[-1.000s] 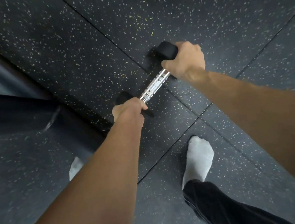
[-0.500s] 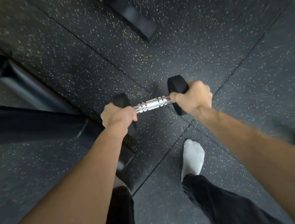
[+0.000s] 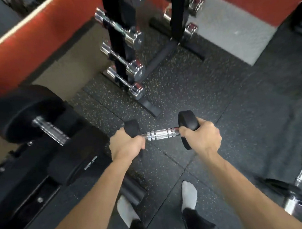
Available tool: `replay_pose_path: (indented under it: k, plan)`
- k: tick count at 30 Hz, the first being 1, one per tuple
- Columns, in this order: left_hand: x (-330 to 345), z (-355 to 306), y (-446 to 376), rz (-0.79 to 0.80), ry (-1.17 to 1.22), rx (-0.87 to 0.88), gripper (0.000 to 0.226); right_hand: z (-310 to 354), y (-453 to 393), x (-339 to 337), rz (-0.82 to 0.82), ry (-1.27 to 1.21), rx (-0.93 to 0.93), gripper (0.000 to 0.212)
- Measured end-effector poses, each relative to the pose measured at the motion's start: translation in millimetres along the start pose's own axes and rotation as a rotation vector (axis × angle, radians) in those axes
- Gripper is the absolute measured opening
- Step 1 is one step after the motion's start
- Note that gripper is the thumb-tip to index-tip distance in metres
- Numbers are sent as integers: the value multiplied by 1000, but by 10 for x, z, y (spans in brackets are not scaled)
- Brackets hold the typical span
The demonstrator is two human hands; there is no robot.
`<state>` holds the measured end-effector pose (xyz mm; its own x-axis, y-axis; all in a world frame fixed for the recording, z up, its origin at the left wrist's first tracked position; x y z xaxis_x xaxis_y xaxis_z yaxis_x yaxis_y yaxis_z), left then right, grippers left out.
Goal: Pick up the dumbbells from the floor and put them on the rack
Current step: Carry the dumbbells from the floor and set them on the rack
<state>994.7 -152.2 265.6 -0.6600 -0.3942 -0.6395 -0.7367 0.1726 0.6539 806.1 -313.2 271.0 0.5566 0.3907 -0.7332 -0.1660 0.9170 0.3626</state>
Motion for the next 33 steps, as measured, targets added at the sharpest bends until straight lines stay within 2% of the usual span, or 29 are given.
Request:
replay_pose_path:
  k: [6, 13, 19, 23, 31, 33]
  plan:
    - [-1178, -601, 687, 50, -1, 206, 35, 1018, 863, -921, -175, -123, -16, 16]
    - [-2742, -820, 1414, -53, -72, 426, 34, 1958, 2026, -1373, -278, -295, -40, 17]
    - [-3741, -506, 1898, -138, -17, 490, 43, 2511, 2843, -1398, -292, -393, -123, 15]
    - [-4260, -152, 2148, -170, 41, 493, 63, 2841, 3307, -1385, -268, -404, -189, 16]
    - [-5284, 177, 2210, -295, 4, 514, 37, 3464, 3920, -1022, -244, -491, -248, 18]
    - [-5497, 207, 2083, -308, -9, 508, 43, 3628, 3978, -857, -241, -510, -242, 19]
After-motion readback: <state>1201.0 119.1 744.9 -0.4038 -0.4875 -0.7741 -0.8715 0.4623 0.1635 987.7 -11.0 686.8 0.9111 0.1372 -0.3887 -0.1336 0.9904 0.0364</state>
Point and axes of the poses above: each hand's wrist, its own y-axis away from the middle knuckle, its own x-axis out of the palm, z = x × y, the point moved 5 cm from there along -y, towards the middle knuckle, and after that the axes turned 4 degrees about -x, right-handed, at the moved point
